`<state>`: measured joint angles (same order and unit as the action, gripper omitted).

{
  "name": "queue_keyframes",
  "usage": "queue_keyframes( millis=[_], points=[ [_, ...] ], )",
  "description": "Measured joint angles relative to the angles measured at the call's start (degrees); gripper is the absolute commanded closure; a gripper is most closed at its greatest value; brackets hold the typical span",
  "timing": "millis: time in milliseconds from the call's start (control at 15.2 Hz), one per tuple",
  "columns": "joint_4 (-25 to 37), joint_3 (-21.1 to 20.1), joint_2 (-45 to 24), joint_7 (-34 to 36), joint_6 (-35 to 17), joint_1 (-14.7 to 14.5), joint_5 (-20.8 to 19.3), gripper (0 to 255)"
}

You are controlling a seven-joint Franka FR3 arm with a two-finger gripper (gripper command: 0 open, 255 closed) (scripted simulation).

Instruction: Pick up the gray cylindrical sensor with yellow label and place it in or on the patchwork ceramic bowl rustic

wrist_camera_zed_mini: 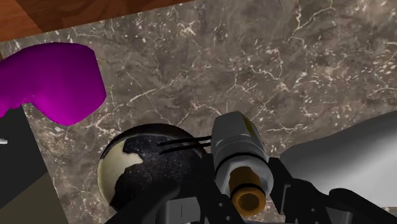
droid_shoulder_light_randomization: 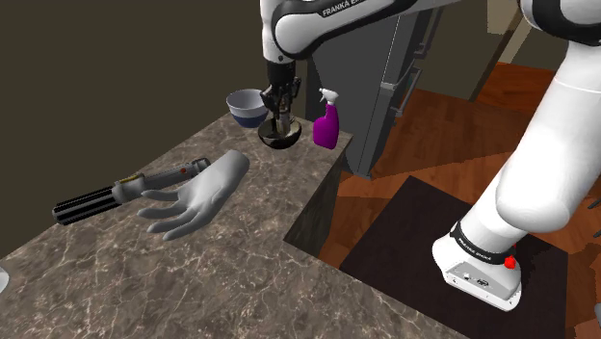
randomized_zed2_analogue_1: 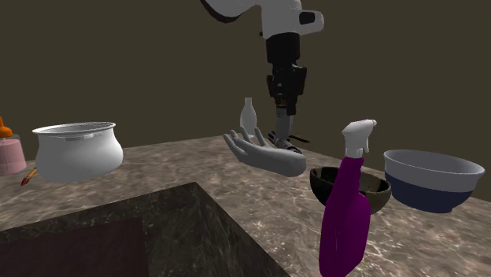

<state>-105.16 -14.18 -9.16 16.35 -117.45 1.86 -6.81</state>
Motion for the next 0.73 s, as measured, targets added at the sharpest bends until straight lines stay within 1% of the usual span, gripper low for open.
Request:
queue_keyframes(
  millis=[330,594,660,726],
  points=[
    [12.23,1.73,-8.44,-3.72,3.71,1.58,-1.19,255],
    [25.54,2.84,-16.98,-6.42,8.36,2.17,-2.08,255],
    [27.44,3.05,-18.35,-6.98,8.89,2.38,-2.17,255],
    [27.98,3.13,-18.98,-7.07,8.81,2.4,-2.25,255]
  ],
)
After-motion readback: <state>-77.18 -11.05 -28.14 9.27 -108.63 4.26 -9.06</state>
